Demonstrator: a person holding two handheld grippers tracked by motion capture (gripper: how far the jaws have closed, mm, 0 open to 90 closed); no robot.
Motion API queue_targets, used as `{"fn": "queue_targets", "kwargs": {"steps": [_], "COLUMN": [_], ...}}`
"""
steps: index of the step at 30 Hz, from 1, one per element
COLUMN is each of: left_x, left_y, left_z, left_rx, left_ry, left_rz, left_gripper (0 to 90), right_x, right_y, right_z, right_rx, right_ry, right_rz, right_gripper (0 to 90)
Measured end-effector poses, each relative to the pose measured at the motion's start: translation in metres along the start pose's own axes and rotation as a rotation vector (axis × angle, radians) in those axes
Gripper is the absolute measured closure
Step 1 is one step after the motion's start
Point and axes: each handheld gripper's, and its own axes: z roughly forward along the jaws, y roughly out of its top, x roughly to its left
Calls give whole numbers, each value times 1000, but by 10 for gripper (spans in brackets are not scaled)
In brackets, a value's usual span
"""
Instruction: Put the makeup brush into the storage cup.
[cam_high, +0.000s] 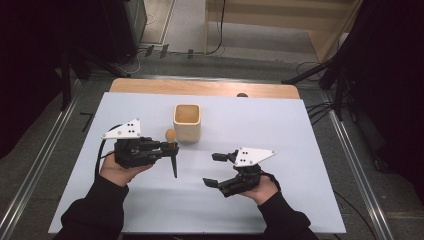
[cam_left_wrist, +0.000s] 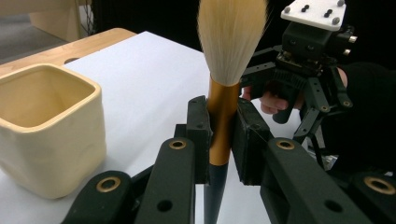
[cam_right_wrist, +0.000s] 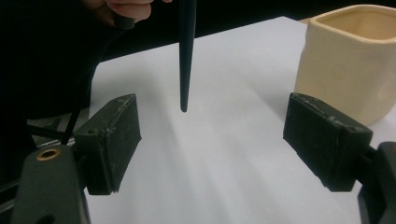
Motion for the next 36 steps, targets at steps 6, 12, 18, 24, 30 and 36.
{"fn": "queue_targets", "kwargs": {"steps": [6, 12, 18, 24, 30, 36], "left_x": [5, 6, 7, 10, 12, 18], "left_y": [2, 7, 16, 26, 41, 56], "left_z": [-4, -5, -4, 2, 4, 3], "left_rx": [-6, -3, 22, 50, 47, 39], "left_ry": [12, 15, 23, 27, 18, 36], "left_rz": [-12, -9, 3, 11, 16, 19], "left_gripper": [795, 795, 795, 794, 794, 795], "right_x": [-2, -6, -9, -9, -7, -5], "right_y": [-3, -8, -12, -16, -18, -18], "right_z": [-8, -17, -29, -35, -39, -41], "right_rx": [-5, -4, -7, -7, -14, -15], "right_ry": [-8, -18, -49, -60, -64, -60], "right_rz": [16, 30, 37, 38, 46, 46], "right_gripper": [198, 199, 198, 199, 199, 198]}}
